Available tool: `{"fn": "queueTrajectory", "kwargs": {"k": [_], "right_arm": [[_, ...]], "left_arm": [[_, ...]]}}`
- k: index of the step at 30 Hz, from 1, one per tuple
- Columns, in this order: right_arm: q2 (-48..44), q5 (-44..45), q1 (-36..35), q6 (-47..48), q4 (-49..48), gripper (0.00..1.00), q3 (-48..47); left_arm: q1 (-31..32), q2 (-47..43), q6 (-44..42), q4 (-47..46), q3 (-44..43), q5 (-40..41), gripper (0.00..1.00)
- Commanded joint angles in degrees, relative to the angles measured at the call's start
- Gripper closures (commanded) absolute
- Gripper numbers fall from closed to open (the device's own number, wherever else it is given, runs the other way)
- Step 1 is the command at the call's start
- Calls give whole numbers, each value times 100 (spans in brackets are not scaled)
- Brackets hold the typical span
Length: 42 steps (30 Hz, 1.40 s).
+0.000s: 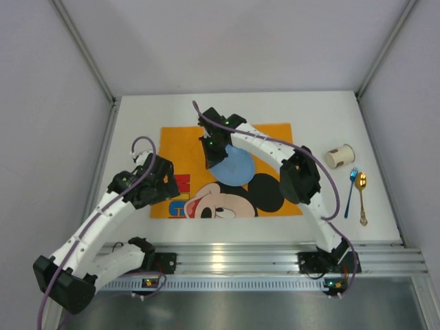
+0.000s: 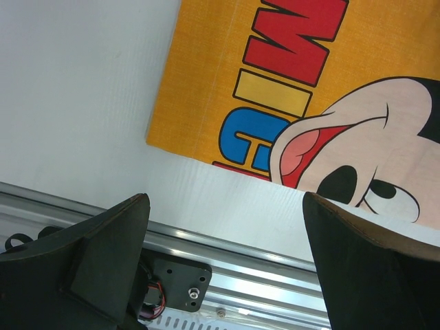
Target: Set the dinner table for one person
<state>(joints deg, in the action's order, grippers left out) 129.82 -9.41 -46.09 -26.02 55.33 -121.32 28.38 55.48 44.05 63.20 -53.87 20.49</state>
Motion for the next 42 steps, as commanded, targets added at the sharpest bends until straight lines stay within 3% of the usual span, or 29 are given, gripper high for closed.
{"fn": "queueTrajectory", "kwargs": {"k": [1,8,9,10,13,14,19,22,27,30,35,42], "right_arm": [[350,-552,-94,-131,-136,100,-349],[457,-1133,-120,-132,-760,96,-121],[413,-1212,-111,-97,-856,91,-77],[352,-1317,-111,-79,-1005,67,-7],[80,-1458,-120,44,-1225,36,55],[-87,-1458,-94,105,-1244,33,64],[-921,-1441,239,211,-1305,28,501],[-1844,-1336,862,290,-1428,27,1168],[-3215,-1563,2707,474,-1639,21,2269],[-3532,-1774,3893,589,-1552,21,2709],[-3605,-2021,6098,-182,-1534,20,3176],[-2691,-2179,7464,-263,-1490,21,2640]], "left_arm": [[-17,-134,121,122,-19,113,2],[-17,-196,139,96,16,113,2],[-17,-196,130,96,17,113,2],[-17,-187,130,96,17,113,2],[-17,-178,147,96,17,122,2],[-17,-178,147,96,17,122,2],[-17,-196,156,114,17,131,2],[-17,-248,165,122,17,139,2],[-17,-284,165,79,34,122,2],[-17,-249,139,70,25,87,2],[-17,-231,112,52,8,34,2],[-17,-275,103,113,-1,51,2]]}}
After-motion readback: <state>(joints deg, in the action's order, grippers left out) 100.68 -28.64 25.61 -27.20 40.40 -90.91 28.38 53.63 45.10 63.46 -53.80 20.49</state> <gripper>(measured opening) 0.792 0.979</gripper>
